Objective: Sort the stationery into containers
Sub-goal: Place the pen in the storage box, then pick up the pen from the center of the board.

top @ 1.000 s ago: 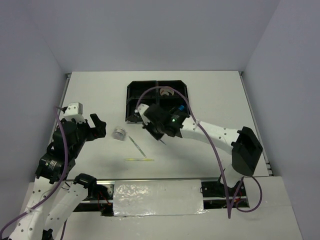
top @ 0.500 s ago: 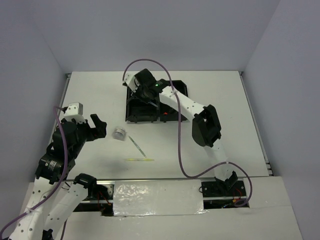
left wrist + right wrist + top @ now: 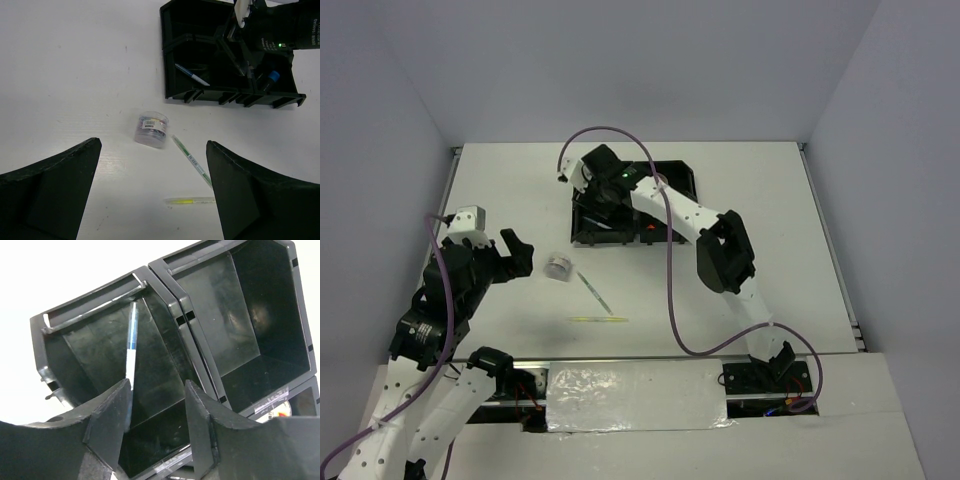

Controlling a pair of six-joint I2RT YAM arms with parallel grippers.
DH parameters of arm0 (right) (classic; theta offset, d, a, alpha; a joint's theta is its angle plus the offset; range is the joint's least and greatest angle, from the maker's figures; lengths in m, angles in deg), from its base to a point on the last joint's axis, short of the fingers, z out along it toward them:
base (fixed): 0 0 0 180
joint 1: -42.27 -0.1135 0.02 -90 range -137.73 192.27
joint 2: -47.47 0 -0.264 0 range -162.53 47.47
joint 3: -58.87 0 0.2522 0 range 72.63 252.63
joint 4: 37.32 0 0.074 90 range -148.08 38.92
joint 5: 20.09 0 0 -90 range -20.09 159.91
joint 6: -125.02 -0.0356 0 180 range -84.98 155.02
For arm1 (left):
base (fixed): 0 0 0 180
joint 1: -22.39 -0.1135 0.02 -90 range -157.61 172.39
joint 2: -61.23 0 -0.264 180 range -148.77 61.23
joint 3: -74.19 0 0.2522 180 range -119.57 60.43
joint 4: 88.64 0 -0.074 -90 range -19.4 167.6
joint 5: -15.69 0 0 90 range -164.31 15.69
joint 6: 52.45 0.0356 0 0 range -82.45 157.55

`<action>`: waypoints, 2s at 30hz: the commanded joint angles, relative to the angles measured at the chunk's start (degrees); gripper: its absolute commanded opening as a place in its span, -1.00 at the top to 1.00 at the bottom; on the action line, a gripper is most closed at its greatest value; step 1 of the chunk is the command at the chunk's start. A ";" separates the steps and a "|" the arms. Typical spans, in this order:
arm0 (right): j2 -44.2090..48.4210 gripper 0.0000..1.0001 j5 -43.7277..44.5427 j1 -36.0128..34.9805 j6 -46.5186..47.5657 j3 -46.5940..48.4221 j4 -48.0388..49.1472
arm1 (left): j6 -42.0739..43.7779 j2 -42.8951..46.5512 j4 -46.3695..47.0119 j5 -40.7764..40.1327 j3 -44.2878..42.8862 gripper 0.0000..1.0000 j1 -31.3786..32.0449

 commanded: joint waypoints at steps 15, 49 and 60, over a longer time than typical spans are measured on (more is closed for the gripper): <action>25.44 -0.23 4.11 -10.36 -31.09 -32.57 9.44 | 1.07 0.89 2.20 0.19 -0.16 -0.99 0.23; 13.31 0.89 7.10 -18.37 -38.24 -38.82 12.98 | 0.90 1.76 2.02 -0.25 -0.16 -0.99 0.23; 27.89 1.00 4.38 -18.37 -19.71 -41.38 10.69 | 0.98 1.24 2.11 0.01 -0.07 -0.99 0.23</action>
